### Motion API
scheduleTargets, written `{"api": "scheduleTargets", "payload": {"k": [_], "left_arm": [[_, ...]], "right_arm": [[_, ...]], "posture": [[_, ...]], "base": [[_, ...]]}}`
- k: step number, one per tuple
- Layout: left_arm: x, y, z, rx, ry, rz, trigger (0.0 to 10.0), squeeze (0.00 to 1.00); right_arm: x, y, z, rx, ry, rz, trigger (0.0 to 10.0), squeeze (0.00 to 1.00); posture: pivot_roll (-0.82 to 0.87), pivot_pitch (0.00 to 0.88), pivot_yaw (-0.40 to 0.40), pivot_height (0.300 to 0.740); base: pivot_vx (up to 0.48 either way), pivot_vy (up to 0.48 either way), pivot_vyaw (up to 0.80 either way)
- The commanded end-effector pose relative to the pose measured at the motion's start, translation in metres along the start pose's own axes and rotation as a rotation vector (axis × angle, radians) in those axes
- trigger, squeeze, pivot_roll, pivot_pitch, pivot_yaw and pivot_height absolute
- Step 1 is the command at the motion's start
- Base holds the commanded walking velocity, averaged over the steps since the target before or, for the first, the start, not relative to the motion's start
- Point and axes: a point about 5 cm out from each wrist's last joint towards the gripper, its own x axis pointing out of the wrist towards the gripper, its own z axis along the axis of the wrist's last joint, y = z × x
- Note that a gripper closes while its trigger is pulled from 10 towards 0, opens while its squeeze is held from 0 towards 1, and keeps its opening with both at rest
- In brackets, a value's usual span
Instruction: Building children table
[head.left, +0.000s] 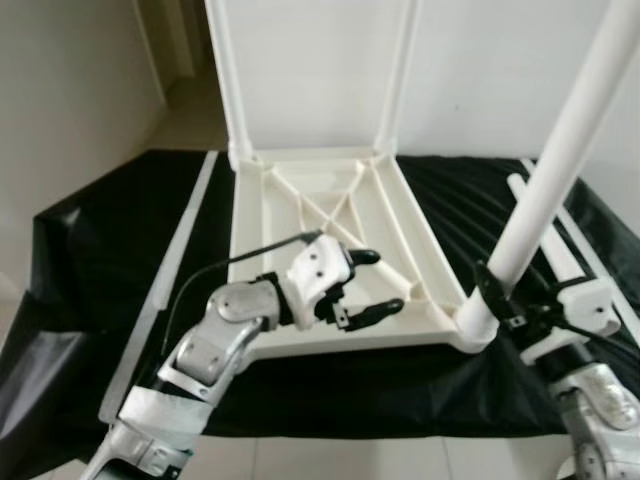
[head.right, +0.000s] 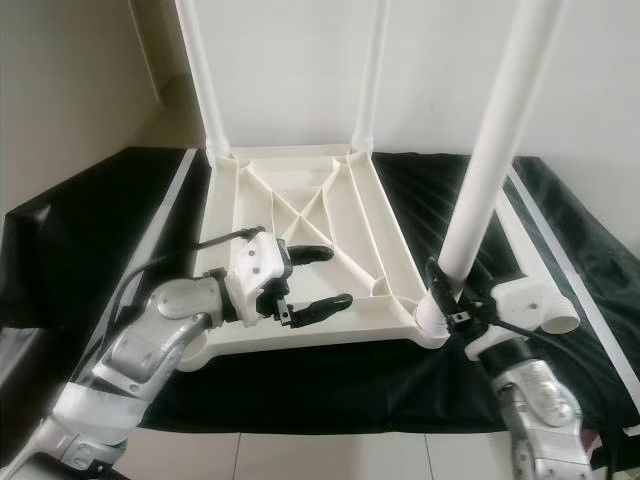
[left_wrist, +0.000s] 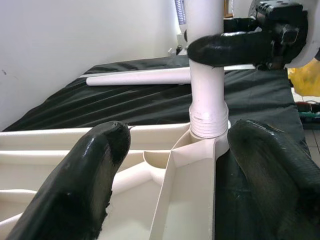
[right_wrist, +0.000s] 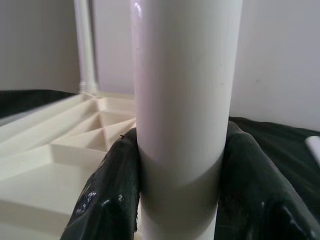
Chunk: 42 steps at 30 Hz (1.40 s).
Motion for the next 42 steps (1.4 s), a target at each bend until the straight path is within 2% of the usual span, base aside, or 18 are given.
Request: {"api": "scheduleTargets", "payload": {"k": [1, 8, 12, 18, 26, 30, 35, 42], "left_arm": [[0.0, 0.0, 0.003, 0.007, -0.003, -0.054, 10.0, 0.0], [0.0, 0.002, 0.004, 0.009, -0.006, -0.058, 10.0, 0.0], [0.001, 0.001, 0.005, 0.012, -0.008, -0.062, 10.0, 0.0], [0.001, 0.002, 0.006, 0.015, -0.009, -0.069, 10.0, 0.0], [0.001, 0.002, 0.007, 0.016, -0.011, -0.064, 10.0, 0.0], [0.001, 0.001, 0.007, 0.015, -0.012, -0.063, 10.0, 0.0], [0.001, 0.001, 0.007, 0.017, -0.012, -0.067, 10.0, 0.0], [0.0, 0.0, 0.006, 0.013, -0.012, -0.068, 10.0, 0.0]], "right_arm": [[-0.015, 0.01, -0.04, 0.143, 0.21, 0.091, 10.0, 0.0], [-0.016, -0.007, -0.044, 0.14, 0.257, 0.17, 10.0, 0.0], [-0.014, -0.016, -0.048, 0.159, 0.282, 0.17, 10.0, 0.0], [-0.006, -0.032, -0.046, 0.153, 0.328, 0.216, 10.0, 0.0], [-0.009, -0.037, -0.054, 0.175, 0.395, 0.244, 10.0, 0.0], [-0.008, -0.041, -0.058, 0.157, 0.434, 0.225, 10.0, 0.0], [0.005, -0.044, -0.059, 0.157, 0.441, 0.172, 10.0, 0.0], [0.009, -0.043, -0.066, 0.187, 0.459, 0.128, 10.0, 0.0]], "posture": [[-0.04, 0.0, 0.042, 0.74], [-0.05, 0.003, 0.062, 0.74], [-0.05, 0.0, 0.068, 0.74], [-0.05, 0.0, 0.069, 0.74], [-0.04, 0.0, 0.063, 0.74], [-0.05, 0.0, 0.062, 0.74], [-0.05, 0.0, 0.062, 0.74], [-0.04, 0.0, 0.057, 0.74]], "base": [[0.0, 0.0, 0.0], [0.0, 0.0, 0.0], [0.0, 0.0, 0.0], [0.0, 0.0, 0.0], [0.0, 0.0, 0.0], [0.0, 0.0, 0.0], [0.0, 0.0, 0.0], [0.0, 0.0, 0.0]]}}
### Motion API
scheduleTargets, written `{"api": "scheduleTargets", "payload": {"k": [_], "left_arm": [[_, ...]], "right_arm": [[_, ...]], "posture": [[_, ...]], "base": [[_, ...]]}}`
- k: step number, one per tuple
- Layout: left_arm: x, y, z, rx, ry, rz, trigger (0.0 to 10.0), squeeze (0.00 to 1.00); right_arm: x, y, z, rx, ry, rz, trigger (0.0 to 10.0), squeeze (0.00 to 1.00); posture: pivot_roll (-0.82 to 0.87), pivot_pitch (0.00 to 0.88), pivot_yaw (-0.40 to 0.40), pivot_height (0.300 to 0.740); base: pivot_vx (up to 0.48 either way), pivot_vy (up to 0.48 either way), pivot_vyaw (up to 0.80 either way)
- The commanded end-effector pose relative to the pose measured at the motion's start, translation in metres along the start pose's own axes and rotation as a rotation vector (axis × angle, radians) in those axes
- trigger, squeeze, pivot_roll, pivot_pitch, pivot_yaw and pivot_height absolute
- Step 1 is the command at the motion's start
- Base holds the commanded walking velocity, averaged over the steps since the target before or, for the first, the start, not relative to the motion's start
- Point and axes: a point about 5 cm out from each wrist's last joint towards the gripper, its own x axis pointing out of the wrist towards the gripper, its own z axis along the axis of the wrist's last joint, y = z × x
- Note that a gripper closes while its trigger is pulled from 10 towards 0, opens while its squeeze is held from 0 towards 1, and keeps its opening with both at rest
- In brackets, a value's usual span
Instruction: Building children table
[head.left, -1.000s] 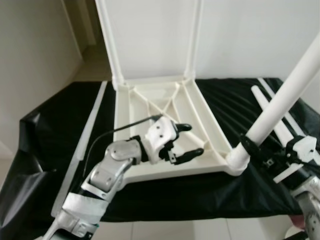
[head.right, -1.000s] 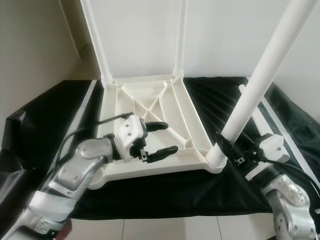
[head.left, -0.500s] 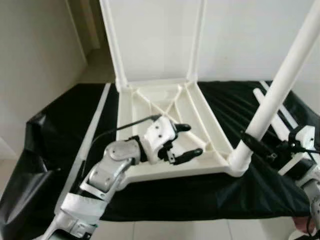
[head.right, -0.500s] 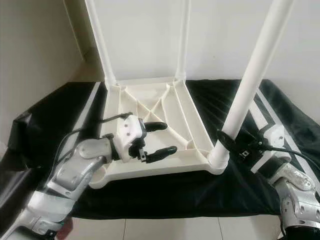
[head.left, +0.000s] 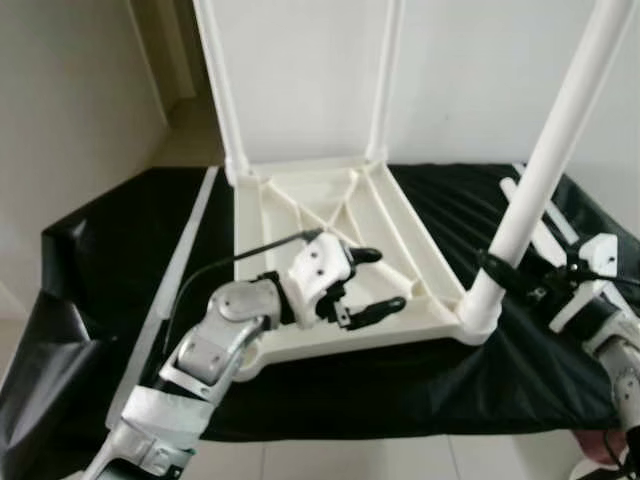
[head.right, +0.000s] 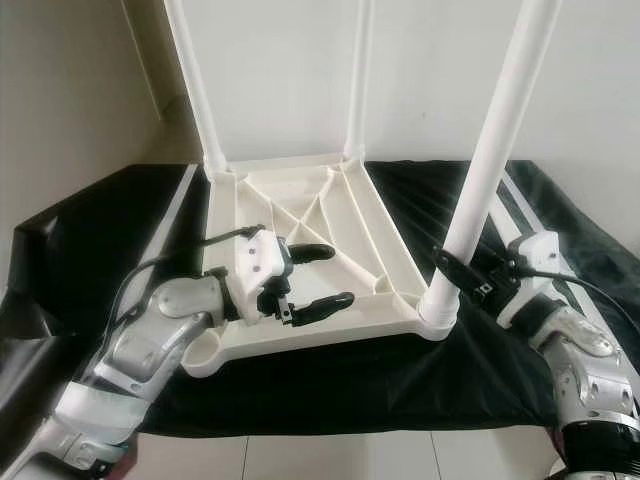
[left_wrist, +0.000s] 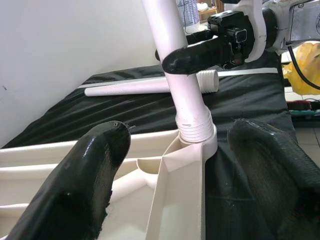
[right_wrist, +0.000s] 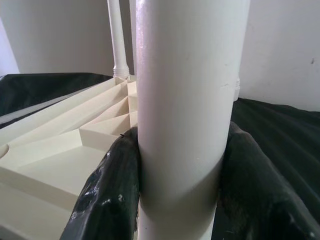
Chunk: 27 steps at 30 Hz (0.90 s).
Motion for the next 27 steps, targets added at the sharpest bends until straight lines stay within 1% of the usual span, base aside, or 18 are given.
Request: {"api": "scheduleTargets", "payload": {"k": [1, 3, 5, 9, 11, 12, 14, 17, 18, 19, 22, 26, 27], "left_arm": [[-0.001, -0.002, 0.003, 0.009, -0.002, -0.063, 10.0, 0.0], [-0.001, -0.002, 0.003, 0.009, -0.002, -0.063, 10.0, 0.0], [-0.001, -0.003, 0.003, 0.009, -0.001, -0.062, 10.0, 0.0], [-0.002, -0.003, 0.002, 0.007, -0.001, -0.061, 10.0, 0.0], [-0.002, -0.003, 0.002, 0.008, -0.001, -0.061, 10.0, 0.0], [-0.002, -0.003, 0.002, 0.008, -0.001, -0.061, 10.0, 0.0], [-0.002, -0.003, 0.003, 0.008, 0.0, -0.061, 10.0, 0.0], [-0.003, -0.003, 0.003, 0.009, 0.0, -0.061, 10.0, 0.0], [-0.003, -0.003, 0.002, 0.008, 0.001, -0.06, 10.0, 0.0], [-0.003, -0.003, 0.002, 0.008, 0.001, -0.06, 10.0, 0.0], [-0.004, -0.003, 0.002, 0.008, 0.006, -0.057, 10.0, 0.0], [-0.005, -0.003, 0.002, 0.009, 0.006, -0.055, 10.0, 0.0], [-0.005, -0.002, 0.002, 0.009, 0.007, -0.052, 10.0, 0.0]], "right_arm": [[-0.018, 0.008, -0.061, 0.127, 0.285, -0.051, 10.0, 0.0], [-0.017, 0.01, -0.061, 0.111, 0.279, -0.038, 10.0, 0.0], [-0.017, 0.013, -0.063, 0.144, 0.284, -0.03, 10.0, 0.0], [-0.015, 0.014, -0.064, 0.113, 0.278, -0.072, 10.0, 0.0], [-0.013, 0.019, -0.062, 0.081, 0.252, -0.092, 10.0, 0.0], [-0.013, 0.019, -0.062, 0.081, 0.252, -0.092, 10.0, 0.0], [-0.011, 0.025, -0.06, 0.044, 0.225, -0.123, 10.0, 0.0], [-0.011, 0.026, -0.06, 0.034, 0.218, -0.134, 10.0, 0.0], [-0.012, 0.031, -0.059, 0.022, 0.205, -0.128, 10.0, 0.0], [-0.012, 0.031, -0.059, 0.022, 0.205, -0.128, 10.0, 0.0], [-0.016, 0.045, -0.057, -0.009, 0.155, -0.153, 10.0, 0.0], [-0.019, 0.05, -0.057, -0.019, 0.128, -0.184, 10.0, 0.0], [-0.022, 0.053, -0.056, -0.024, 0.098, -0.203, 10.0, 0.0]], "posture": [[-0.04, 0.0, 0.056, 0.74], [-0.04, 0.0, 0.056, 0.74], [-0.04, 0.0, 0.054, 0.74], [-0.04, 0.0, 0.051, 0.74], [-0.04, 0.0, 0.05, 0.74], [-0.04, 0.0, 0.05, 0.74], [-0.04, 0.0, 0.044, 0.74], [-0.04, 0.0, 0.044, 0.74], [-0.04, 0.0, 0.044, 0.74], [-0.04, 0.0, 0.044, 0.74], [-0.04, 0.0, 0.044, 0.74], [-0.04, 0.0, 0.042, 0.74], [-0.04, 0.0, 0.042, 0.74]], "base": [[0.0, 0.0, 0.0], [0.0, 0.0, 0.0], [0.0, 0.0, 0.0], [0.0, 0.0, 0.0], [0.0, 0.0, 0.0], [0.0, 0.0, 0.0], [0.0, 0.0, 0.0], [0.0, 0.0, 0.0], [0.0, 0.0, 0.0], [0.0, 0.0, 0.0], [0.0, 0.0, 0.0], [0.0, 0.0, 0.0], [0.0, 0.0, 0.0]]}}
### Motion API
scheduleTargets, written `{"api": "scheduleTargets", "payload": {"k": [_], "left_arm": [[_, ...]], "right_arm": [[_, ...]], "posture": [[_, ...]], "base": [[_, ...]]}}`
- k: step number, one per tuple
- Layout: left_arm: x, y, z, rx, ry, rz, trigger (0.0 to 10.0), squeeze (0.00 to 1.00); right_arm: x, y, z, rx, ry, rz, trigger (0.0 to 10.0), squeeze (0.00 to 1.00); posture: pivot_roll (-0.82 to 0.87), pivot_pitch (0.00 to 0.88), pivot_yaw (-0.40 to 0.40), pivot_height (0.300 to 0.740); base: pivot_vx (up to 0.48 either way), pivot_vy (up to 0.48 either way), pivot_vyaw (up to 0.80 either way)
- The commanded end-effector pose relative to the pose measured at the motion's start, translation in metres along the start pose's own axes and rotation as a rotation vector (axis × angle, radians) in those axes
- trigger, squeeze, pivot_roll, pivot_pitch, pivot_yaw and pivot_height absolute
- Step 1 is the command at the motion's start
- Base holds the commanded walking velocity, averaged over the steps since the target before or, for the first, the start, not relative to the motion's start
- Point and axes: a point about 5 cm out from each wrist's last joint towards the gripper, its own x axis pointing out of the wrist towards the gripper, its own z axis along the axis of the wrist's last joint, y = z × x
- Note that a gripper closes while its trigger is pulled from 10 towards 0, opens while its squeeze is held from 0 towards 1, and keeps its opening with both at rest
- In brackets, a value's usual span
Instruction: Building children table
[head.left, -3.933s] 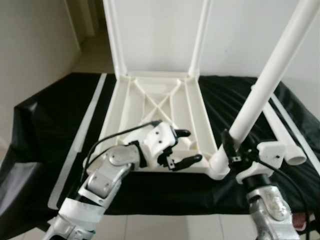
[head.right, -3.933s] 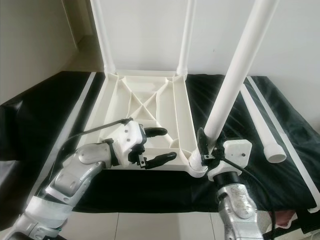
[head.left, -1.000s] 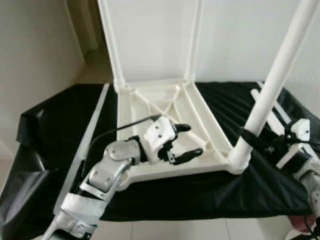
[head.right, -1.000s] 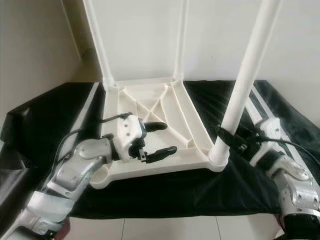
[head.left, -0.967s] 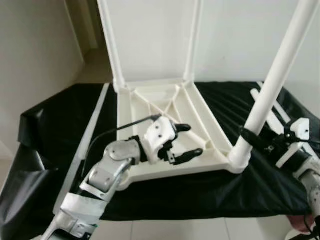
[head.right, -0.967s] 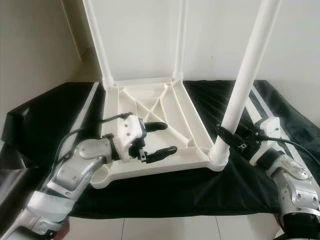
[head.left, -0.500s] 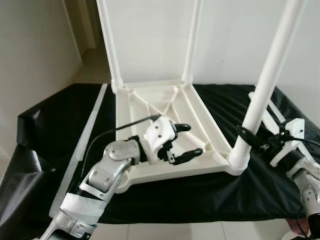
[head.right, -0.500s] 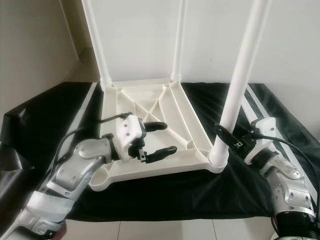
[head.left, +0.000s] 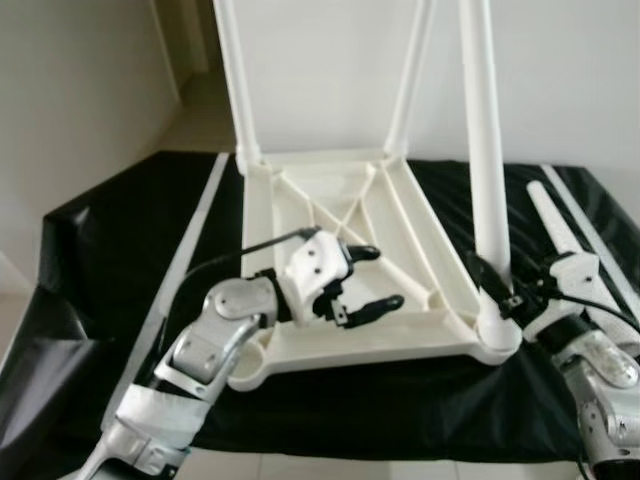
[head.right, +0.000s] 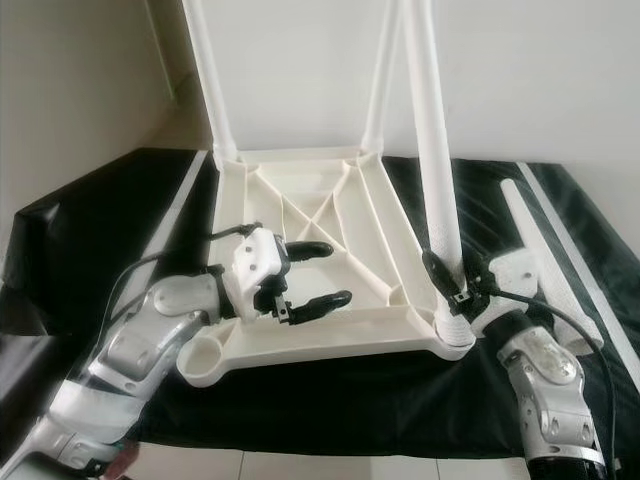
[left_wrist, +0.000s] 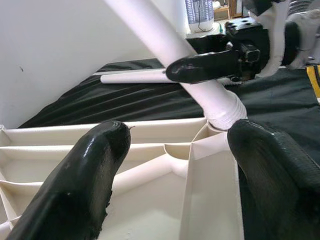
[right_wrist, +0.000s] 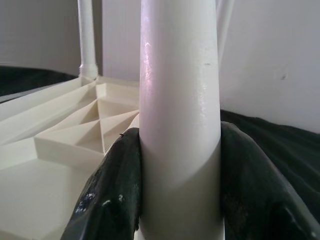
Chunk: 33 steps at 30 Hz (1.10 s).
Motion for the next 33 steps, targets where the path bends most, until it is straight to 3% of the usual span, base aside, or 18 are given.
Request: {"api": "scheduleTargets", "payload": {"k": [1, 9, 16, 22, 33], "left_arm": [[-0.002, -0.002, 0.0, -0.001, 0.009, -0.051, 10.0, 0.0], [-0.003, -0.001, 0.0, 0.003, 0.012, -0.047, 10.0, 0.0], [-0.003, 0.0, 0.0, 0.005, 0.012, -0.053, 10.0, 0.0], [-0.002, 0.002, 0.001, 0.007, 0.01, -0.055, 10.0, 0.0], [-0.002, 0.004, 0.001, 0.01, 0.01, -0.053, 10.0, 0.0]], "right_arm": [[-0.025, 0.014, -0.046, 0.091, 0.213, -0.013, 10.0, 0.0], [-0.044, 0.015, -0.03, 0.127, 0.083, -0.129, 10.0, 0.0], [-0.057, 0.02, -0.024, 0.079, 0.075, -0.184, 10.0, 0.0], [-0.055, 0.021, -0.012, 0.016, 0.019, -0.203, 10.0, 0.0], [-0.06, 0.026, -0.001, 0.001, -0.008, -0.193, 10.0, 0.0]], "posture": [[-0.04, 0.0, 0.042, 0.74], [-0.04, 0.002, 0.051, 0.74], [-0.05, 0.006, 0.057, 0.74], [-0.06, 0.012, 0.063, 0.74], [-0.06, 0.012, 0.068, 0.74]], "base": [[0.0, 0.0, 0.0], [0.0, 0.0, 0.0], [0.0, 0.0, 0.0], [0.0, 0.0, 0.0], [0.0, 0.0, 0.0]]}}
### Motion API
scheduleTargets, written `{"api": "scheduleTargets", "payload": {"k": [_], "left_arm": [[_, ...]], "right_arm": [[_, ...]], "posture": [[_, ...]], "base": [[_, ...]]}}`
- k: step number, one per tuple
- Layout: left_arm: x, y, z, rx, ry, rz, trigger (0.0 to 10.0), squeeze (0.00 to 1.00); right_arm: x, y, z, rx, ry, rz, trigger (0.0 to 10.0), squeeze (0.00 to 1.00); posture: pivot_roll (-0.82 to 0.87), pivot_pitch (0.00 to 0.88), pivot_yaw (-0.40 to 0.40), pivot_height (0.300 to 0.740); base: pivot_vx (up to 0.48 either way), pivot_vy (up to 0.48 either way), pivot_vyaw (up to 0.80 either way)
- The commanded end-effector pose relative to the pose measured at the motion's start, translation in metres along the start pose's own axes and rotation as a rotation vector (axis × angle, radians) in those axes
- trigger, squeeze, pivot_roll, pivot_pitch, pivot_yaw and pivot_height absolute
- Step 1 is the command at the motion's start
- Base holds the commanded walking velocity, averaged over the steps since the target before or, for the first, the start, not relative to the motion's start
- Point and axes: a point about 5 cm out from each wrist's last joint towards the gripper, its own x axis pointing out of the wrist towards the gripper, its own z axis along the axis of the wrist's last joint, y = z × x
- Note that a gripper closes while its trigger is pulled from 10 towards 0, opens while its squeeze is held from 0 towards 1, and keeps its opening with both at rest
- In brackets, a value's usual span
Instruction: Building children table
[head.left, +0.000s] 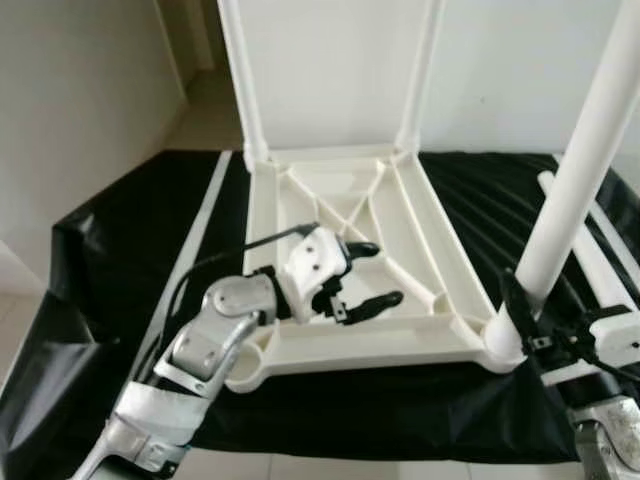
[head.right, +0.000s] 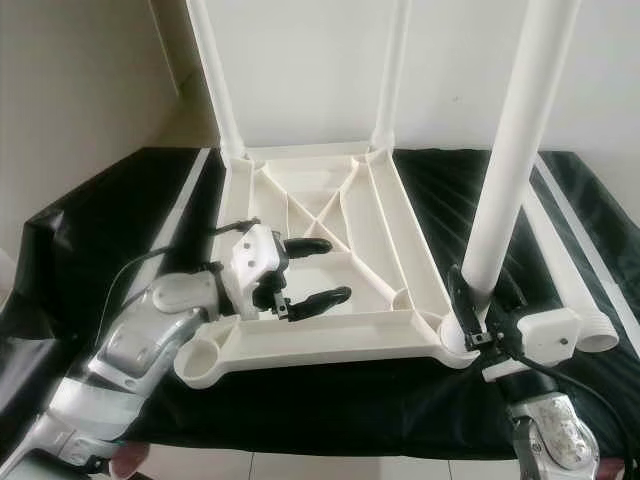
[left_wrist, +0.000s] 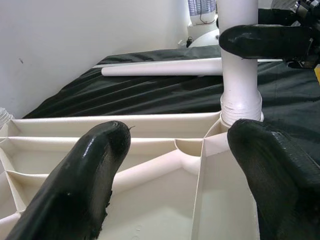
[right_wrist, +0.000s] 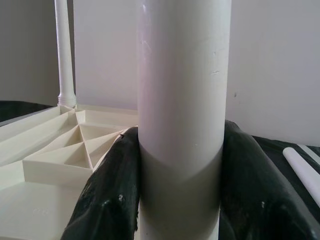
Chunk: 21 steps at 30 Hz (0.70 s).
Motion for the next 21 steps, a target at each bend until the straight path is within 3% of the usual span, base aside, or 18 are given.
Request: {"api": "scheduleTargets", "payload": {"k": [1, 7, 13, 21], "left_arm": [[0.0, 0.001, 0.0, 0.007, 0.009, -0.058, 10.0, 0.0], [0.001, 0.002, 0.001, 0.013, 0.007, -0.06, 10.0, 0.0], [0.0, 0.002, 0.002, 0.01, 0.004, -0.059, 10.0, 0.0], [0.0, 0.002, 0.002, 0.014, 0.007, -0.065, 10.0, 0.0]], "right_arm": [[-0.011, 0.001, -0.022, 0.055, 0.138, -0.015, 10.0, 0.0], [-0.005, 0.002, -0.017, 0.034, 0.099, -0.017, 10.0, 0.0], [-0.009, 0.009, -0.017, 0.212, 0.106, 0.014, 10.0, 0.0], [-0.02, 0.005, -0.02, 0.11, 0.15, 0.012, 10.0, 0.0]], "posture": [[-0.06, 0.011, 0.07, 0.74], [-0.06, 0.008, 0.074, 0.74], [-0.06, 0.007, 0.073, 0.74], [-0.06, 0.01, 0.079, 0.74]], "base": [[0.0, 0.0, 0.0], [0.0, 0.0, 0.0], [0.0, 0.0, 0.0], [0.0, 0.0, 0.0]]}}
